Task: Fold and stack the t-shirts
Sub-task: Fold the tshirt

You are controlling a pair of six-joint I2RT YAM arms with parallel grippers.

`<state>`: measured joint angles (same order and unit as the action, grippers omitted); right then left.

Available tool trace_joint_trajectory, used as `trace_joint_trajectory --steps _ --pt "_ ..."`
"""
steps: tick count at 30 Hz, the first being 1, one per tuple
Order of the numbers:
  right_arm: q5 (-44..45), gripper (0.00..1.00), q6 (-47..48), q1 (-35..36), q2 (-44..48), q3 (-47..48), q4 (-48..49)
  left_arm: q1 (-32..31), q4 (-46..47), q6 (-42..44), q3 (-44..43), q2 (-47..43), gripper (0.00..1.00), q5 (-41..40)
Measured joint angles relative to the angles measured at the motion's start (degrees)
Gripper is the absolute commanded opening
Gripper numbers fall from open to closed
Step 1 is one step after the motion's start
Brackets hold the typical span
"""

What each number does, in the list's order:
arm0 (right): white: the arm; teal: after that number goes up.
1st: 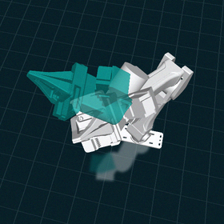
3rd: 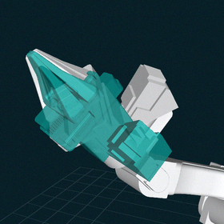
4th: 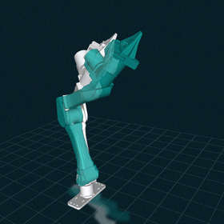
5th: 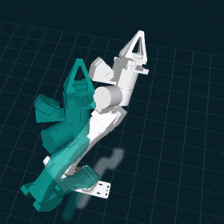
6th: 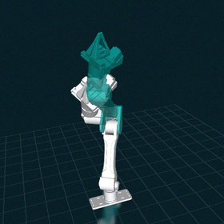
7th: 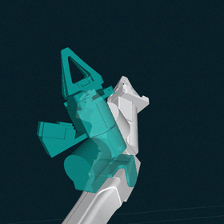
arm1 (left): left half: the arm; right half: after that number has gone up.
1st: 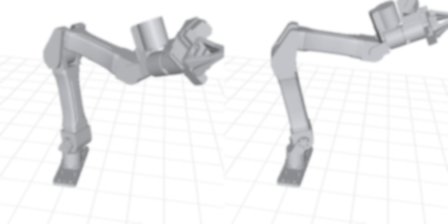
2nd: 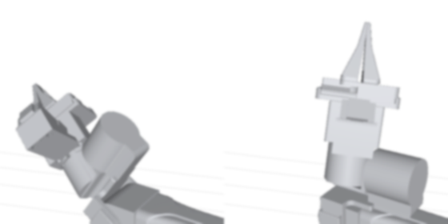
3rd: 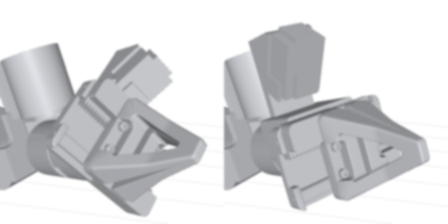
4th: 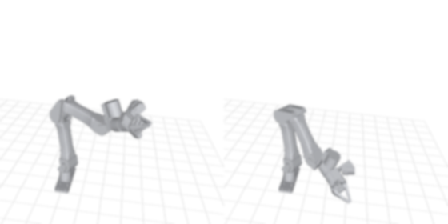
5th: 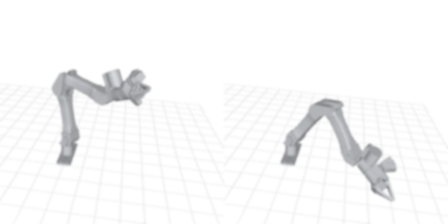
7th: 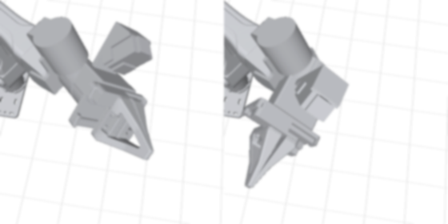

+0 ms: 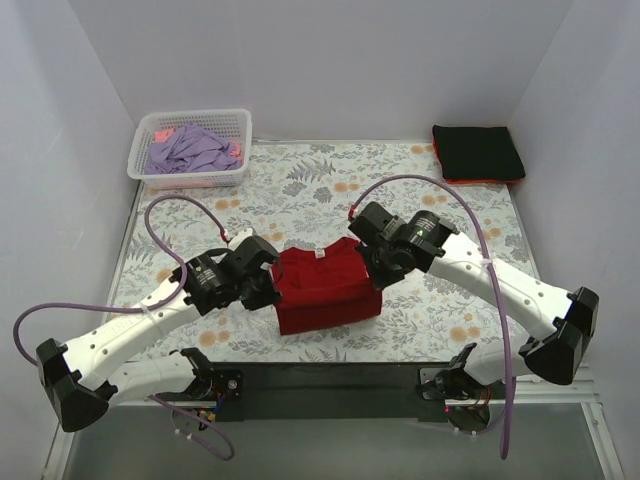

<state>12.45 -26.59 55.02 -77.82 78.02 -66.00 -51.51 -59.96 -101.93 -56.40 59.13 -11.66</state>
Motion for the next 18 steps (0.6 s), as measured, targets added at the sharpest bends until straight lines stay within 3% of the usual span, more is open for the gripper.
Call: trace_joint_trajectory --steps 18 --pt "-3.8 0.01 13.6 -10.9 -14.7 10.9 3.3 16.6 12.1 10.5 -0.2 6.3 0.0 5.6"
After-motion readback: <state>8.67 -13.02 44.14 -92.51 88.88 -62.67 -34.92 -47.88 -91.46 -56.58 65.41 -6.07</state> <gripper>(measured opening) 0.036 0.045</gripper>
